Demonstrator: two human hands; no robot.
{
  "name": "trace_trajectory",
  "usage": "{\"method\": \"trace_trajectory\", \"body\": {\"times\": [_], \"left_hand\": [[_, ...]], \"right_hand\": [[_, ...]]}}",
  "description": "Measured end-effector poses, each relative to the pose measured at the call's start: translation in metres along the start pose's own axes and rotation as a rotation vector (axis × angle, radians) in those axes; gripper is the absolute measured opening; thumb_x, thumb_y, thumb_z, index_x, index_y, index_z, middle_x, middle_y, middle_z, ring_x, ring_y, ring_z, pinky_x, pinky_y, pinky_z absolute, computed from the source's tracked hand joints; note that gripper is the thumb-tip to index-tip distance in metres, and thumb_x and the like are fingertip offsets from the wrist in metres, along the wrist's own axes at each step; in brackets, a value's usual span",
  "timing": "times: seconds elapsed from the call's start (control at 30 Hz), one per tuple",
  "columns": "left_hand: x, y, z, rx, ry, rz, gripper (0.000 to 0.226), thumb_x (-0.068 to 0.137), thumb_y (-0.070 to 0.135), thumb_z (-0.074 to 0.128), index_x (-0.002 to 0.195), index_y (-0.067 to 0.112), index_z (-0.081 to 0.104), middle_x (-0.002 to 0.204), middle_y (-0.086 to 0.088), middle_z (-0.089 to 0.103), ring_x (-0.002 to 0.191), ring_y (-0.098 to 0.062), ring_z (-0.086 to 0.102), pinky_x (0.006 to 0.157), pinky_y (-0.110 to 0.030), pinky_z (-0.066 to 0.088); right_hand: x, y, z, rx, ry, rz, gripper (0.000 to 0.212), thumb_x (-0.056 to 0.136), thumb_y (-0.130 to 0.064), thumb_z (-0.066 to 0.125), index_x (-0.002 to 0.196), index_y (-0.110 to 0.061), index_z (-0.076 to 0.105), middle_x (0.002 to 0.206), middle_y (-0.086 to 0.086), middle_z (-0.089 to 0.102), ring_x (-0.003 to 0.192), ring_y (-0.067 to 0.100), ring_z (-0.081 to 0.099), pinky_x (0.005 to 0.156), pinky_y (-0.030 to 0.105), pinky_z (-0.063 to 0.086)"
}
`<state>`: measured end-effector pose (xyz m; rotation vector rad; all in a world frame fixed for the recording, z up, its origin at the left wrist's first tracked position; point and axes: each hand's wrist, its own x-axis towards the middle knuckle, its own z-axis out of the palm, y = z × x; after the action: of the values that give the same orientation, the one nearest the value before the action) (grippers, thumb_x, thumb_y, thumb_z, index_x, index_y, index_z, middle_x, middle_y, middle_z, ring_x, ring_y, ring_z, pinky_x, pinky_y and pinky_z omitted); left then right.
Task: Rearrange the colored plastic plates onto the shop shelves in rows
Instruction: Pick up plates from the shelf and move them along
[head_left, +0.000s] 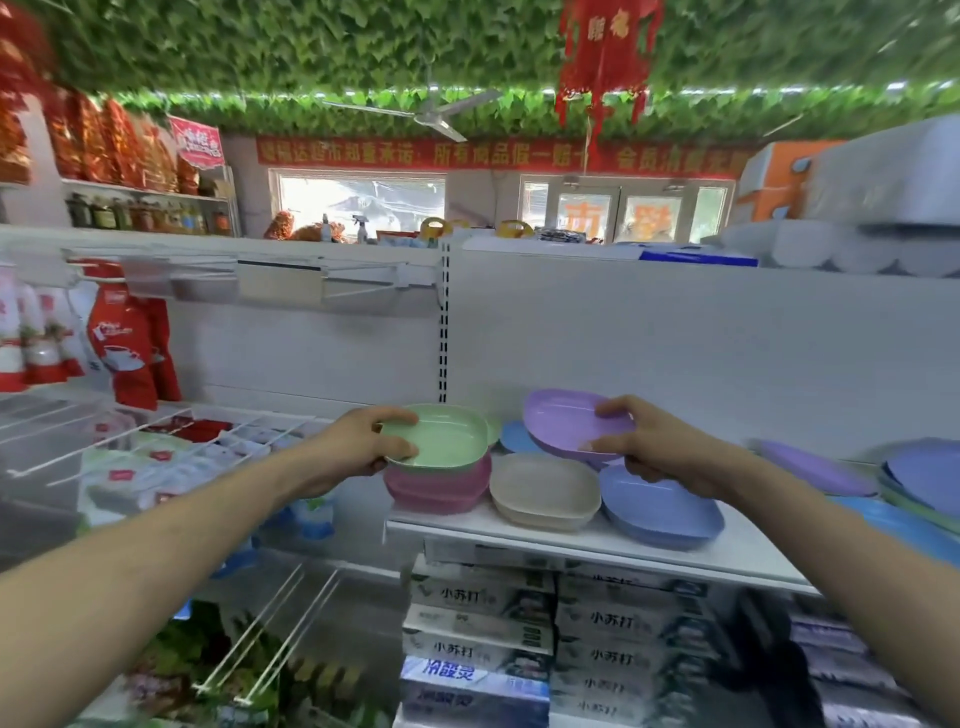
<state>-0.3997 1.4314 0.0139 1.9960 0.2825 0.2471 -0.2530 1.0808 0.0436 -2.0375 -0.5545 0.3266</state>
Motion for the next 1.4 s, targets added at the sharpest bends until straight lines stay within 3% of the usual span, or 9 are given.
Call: {"method": "trace_trajectory", "body": {"times": [0.27,0.43,0.63,0.83,1.0,1.23,1.4], "left_hand": [[0.009,0.013,0.022,-0.001,-0.002,-0.023,0.042,0.089,0.015,0.077,0.128,0.027,0.067,0.101,-0.007,0.053,0.071,-0.016,0.049,0.057,-0.021,0.045],[0.002,0.014,0.022,0.009,0.064,-0.035,0.039,0.089,0.015,0.077,0.125,0.029,0.069,0.091,-0.003,0.052,0.065,-0.013,0.047,0.051,-0.018,0.039],[0.000,-0.002,0.009,0.029,0.114,-0.072,0.038,0.088,0.022,0.078,0.122,0.037,0.070,0.096,-0.003,0.057,0.070,-0.015,0.048,0.058,-0.022,0.038],[0.050,-0.016,-0.006,-0.020,0.140,-0.070,0.040,0.088,0.020,0.078,0.125,0.035,0.069,0.101,-0.005,0.056,0.076,-0.018,0.047,0.061,-0.024,0.039],[0.105,-0.017,-0.007,0.012,0.083,-0.033,0.043,0.087,0.018,0.079,0.126,0.031,0.068,0.096,-0.003,0.055,0.067,-0.013,0.045,0.054,-0.022,0.036],[0.154,-0.023,-0.009,0.162,-0.085,0.033,0.059,0.087,0.035,0.080,0.141,0.035,0.058,0.126,0.003,0.061,0.094,-0.015,0.055,0.078,-0.028,0.045],[0.171,-0.025,-0.008,0.267,-0.201,0.030,0.067,0.089,0.037,0.079,0.150,0.030,0.051,0.145,0.013,0.047,0.113,-0.008,0.052,0.078,-0.024,0.045]], "right_hand": [[0.003,0.023,-0.029,0.000,0.008,0.006,0.054,0.090,-0.020,0.078,0.135,-0.026,0.049,0.076,0.006,0.049,0.055,0.016,0.037,0.050,0.028,0.028],[0.010,0.035,-0.030,0.007,-0.024,-0.017,0.054,0.088,-0.022,0.080,0.132,-0.028,0.050,0.068,0.005,0.047,0.052,0.015,0.037,0.048,0.028,0.027],[0.011,0.042,-0.026,0.012,-0.066,-0.045,0.057,0.082,-0.030,0.086,0.127,-0.035,0.052,0.068,0.005,0.046,0.055,0.017,0.036,0.050,0.031,0.026],[0.023,0.040,-0.028,0.030,-0.036,-0.065,0.059,0.076,-0.030,0.091,0.123,-0.037,0.056,0.069,0.004,0.048,0.052,0.016,0.036,0.046,0.027,0.027],[0.040,0.029,-0.027,-0.020,0.023,-0.050,0.052,0.084,-0.023,0.085,0.126,-0.035,0.056,0.067,0.004,0.047,0.049,0.013,0.038,0.045,0.025,0.029],[0.063,0.023,-0.032,-0.013,0.112,-0.023,0.051,0.084,-0.022,0.084,0.126,-0.034,0.056,0.064,0.001,0.042,0.054,0.017,0.035,0.052,0.032,0.027],[0.070,0.027,-0.035,-0.013,0.134,0.001,0.050,0.084,-0.023,0.085,0.125,-0.035,0.057,0.066,0.001,0.042,0.055,0.018,0.036,0.050,0.030,0.028]]}}
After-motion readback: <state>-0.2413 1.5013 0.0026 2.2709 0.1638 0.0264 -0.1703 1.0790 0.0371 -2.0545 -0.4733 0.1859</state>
